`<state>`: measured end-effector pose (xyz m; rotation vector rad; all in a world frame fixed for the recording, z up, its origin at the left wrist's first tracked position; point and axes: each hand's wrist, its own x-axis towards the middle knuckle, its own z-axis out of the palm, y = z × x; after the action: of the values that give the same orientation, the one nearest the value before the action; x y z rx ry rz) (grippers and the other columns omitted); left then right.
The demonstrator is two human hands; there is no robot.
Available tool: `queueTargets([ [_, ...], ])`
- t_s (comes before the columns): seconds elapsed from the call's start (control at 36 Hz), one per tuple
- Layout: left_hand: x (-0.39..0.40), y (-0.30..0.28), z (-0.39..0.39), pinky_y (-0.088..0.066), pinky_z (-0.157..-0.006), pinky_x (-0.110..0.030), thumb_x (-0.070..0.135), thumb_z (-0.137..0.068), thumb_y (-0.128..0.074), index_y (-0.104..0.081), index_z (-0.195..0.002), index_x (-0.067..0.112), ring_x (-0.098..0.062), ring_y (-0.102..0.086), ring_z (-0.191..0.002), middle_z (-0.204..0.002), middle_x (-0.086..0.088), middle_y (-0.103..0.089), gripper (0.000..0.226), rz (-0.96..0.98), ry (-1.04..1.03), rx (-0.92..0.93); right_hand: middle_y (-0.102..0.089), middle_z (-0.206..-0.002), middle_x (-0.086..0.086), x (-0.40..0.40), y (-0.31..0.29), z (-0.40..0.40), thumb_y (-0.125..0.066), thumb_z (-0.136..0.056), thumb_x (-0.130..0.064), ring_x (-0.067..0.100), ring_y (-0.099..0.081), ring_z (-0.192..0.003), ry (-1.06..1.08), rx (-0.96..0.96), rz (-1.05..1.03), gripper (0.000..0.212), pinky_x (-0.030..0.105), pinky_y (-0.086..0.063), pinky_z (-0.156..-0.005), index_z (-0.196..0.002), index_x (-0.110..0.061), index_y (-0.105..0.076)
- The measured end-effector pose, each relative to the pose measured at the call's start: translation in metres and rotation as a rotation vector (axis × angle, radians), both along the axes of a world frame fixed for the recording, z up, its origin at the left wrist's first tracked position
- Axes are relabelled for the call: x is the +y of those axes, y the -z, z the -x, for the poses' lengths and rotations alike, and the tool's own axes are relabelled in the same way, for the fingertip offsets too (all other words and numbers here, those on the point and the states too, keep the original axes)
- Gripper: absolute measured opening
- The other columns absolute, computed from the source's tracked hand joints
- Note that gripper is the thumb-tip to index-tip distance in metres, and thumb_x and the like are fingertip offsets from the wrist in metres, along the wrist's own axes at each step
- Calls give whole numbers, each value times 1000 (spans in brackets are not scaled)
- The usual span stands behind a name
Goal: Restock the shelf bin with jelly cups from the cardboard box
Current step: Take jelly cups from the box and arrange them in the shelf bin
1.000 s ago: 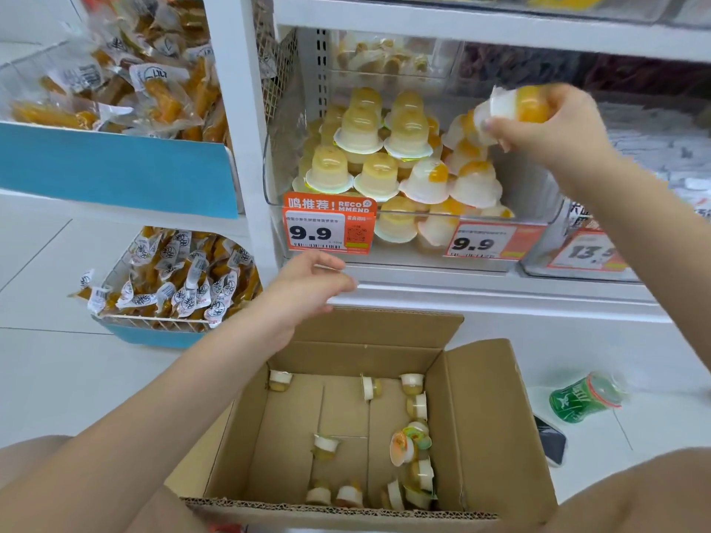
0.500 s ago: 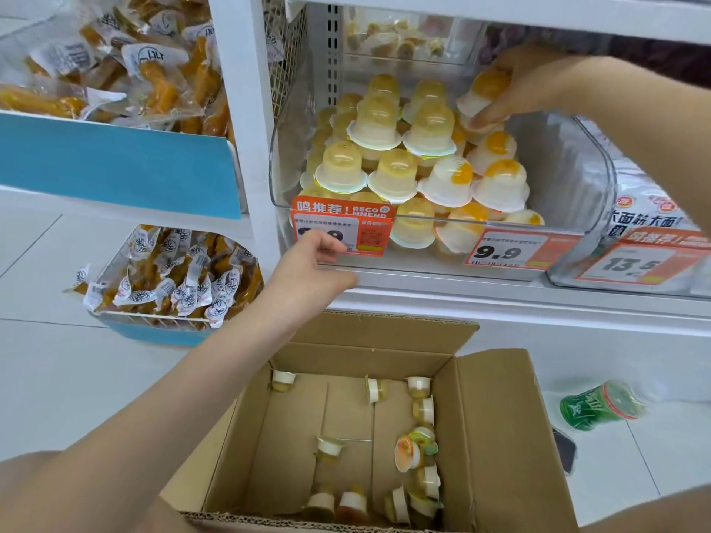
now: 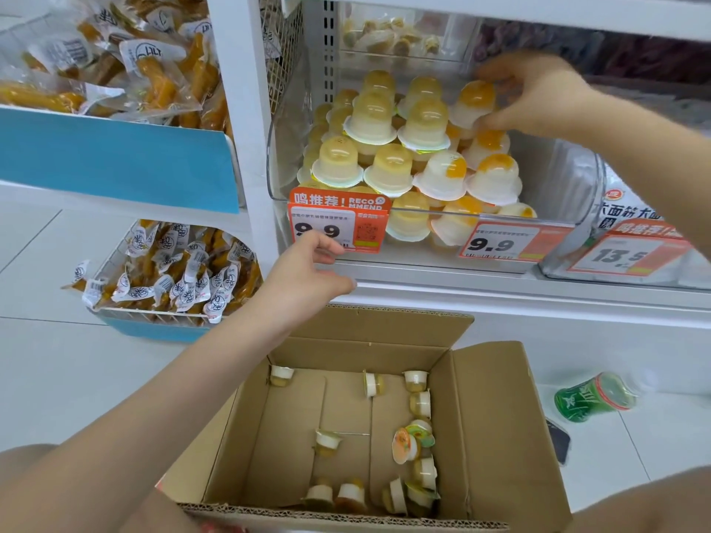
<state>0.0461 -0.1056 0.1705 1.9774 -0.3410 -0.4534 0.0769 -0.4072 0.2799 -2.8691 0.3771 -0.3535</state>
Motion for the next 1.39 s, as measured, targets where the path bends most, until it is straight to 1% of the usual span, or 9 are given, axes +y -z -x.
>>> queueTargets([
  [0.11,-2,7,18,-44,-72,-18,16,-80,-72,-54,-109,21,-12,-59,-98,-110,6,-55,35,-27,93,23,-56,-128,3,17,11,42,-74,-76,-21,22,-51,-116,-140,-204,13,57,32,-42,-98,-129,-16,-55],
  [0.28,-6,33,42,-47,-76,-19,13,-79,-72,-58,-105,16,-10,-62,-93,-104,4,-60,29,-91,256,57,-62,-112,-6,75,56,117,-75,-76,-16,13,-57,-103,-335,-236,-284,44,20,-44,-92,-118,-20,-62],
  [0.36,-3,61,43,-49,-76,-22,11,-79,-72,-57,-98,17,-13,-61,-89,-100,2,-60,25,-176,348,61,-61,-116,-10,102,106,147,-75,-78,-19,11,-53,-104,-467,-21,-318,44,27,-44,-92,-119,-22,-60],
  [0.44,7,103,40,-50,-80,-27,6,-78,-71,-56,-100,16,-16,-60,-89,-101,-1,-60,28,-335,454,104,-54,-126,-13,117,168,161,-73,-81,-20,-2,-41,-110,-509,322,-333,51,18,-33,-97,-128,-26,-54],
  [0.64,38,192,28,-47,-93,-34,1,-81,-63,-51,-111,13,-22,-52,-108,-118,-7,-53,34,-845,652,94,-52,-133,2,103,314,161,-74,-79,-18,18,-48,-121,-342,788,-310,63,18,-35,-92,-135,-18,-46],
  [0.83,26,275,34,-44,-84,-26,10,-75,-76,-48,-123,10,-18,-49,-105,-122,-6,-50,55,-726,445,414,-48,-133,6,100,399,165,-68,-83,-20,24,-48,-120,-389,1057,-152,66,36,-45,-98,-140,-18,-36],
  [1.14,28,332,38,-44,-97,-32,14,-73,-78,-35,-137,8,-27,-48,-122,-134,-9,-47,77,-918,363,544,-36,-141,11,122,446,158,-60,-83,-4,28,-32,-130,-440,1102,58,57,43,-41,-100,-135,-8,-37],
  [1.31,29,339,61,-43,-77,-24,18,-76,-76,-55,-117,11,-22,-56,-110,-122,-6,-58,46,-999,496,500,-42,-132,8,115,448,160,-71,-78,-23,26,-35,-128,-399,1044,-201,54,38,-41,-100,-125,-14,-47],
  [1.39,26,343,80,-47,-80,-27,16,-74,-77,-56,-110,12,-22,-56,-106,-117,-6,-58,42,-932,621,435,-45,-123,3,112,440,163,-75,-71,-27,21,-39,-121,-324,906,-409,61,33,-40,-97,-126,-18,-49],
])
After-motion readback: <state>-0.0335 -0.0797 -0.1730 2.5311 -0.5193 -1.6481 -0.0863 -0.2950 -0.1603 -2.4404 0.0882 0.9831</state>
